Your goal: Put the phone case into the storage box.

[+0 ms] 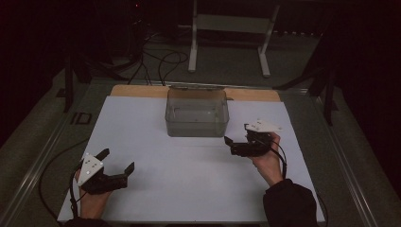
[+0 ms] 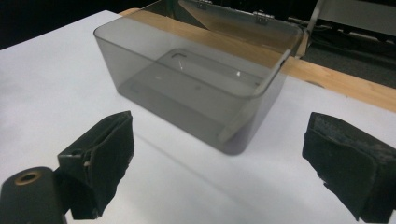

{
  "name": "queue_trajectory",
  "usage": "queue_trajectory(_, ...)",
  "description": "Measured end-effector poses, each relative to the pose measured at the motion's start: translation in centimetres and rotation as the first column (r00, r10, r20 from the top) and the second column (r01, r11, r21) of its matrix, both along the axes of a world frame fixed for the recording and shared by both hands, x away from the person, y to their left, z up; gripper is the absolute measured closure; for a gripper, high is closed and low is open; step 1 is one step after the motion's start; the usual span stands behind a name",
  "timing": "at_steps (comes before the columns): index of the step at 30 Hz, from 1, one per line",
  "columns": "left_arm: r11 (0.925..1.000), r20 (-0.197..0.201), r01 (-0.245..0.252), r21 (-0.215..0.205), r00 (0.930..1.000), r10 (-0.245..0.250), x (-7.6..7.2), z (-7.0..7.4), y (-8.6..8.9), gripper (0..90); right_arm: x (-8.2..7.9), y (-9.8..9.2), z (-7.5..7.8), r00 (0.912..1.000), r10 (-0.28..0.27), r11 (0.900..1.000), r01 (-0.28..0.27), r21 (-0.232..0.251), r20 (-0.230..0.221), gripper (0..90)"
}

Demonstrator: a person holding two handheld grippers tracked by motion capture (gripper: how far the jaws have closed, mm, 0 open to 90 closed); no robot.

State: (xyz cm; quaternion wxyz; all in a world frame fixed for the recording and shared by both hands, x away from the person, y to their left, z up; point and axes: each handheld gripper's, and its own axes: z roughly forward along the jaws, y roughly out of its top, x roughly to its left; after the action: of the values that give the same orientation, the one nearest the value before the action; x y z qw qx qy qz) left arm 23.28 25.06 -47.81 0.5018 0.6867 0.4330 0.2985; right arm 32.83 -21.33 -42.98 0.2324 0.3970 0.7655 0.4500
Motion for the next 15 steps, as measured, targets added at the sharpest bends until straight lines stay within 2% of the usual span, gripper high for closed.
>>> queue_trajectory(2, 1.0000, -0.002, -0.002, -0.006, 1.0000, 0.002, 0.1, 0.0, 0.1, 0.2, -0.8, -0.5, -0.2, 0.9994, -0.007, 1.000, 0.007, -0.006, 0.034, 9.1)
queue_trajectory(7, 1.0000, 0.001, -0.003, -0.008, 1.0000, 0.003, 0.2, 0.1, 0.2, 0.2, -2.1, -1.9, -0.6, 0.9988, -0.008, 0.999, 0.006, 0.032, 0.049, 9.1)
queue_trajectory(13, 0.9999, 0.006, 0.003, -0.012, 1.0000, -0.003, 0.3, 0.2, 0.2, 0.2, -3.7, -3.2, -1.8, 0.9982, -0.010, 1.000, 0.008, 0.023, 0.059, 9.1)
queue_trajectory(15, 0.9999, 0.012, 0.006, -0.011, 0.9999, -0.006, 0.2, 0.2, 0.2, 0.2, -4.2, -3.4, -1.7, 0.9981, 0.001, 0.999, -0.004, 0.041, 0.062, 9.1)
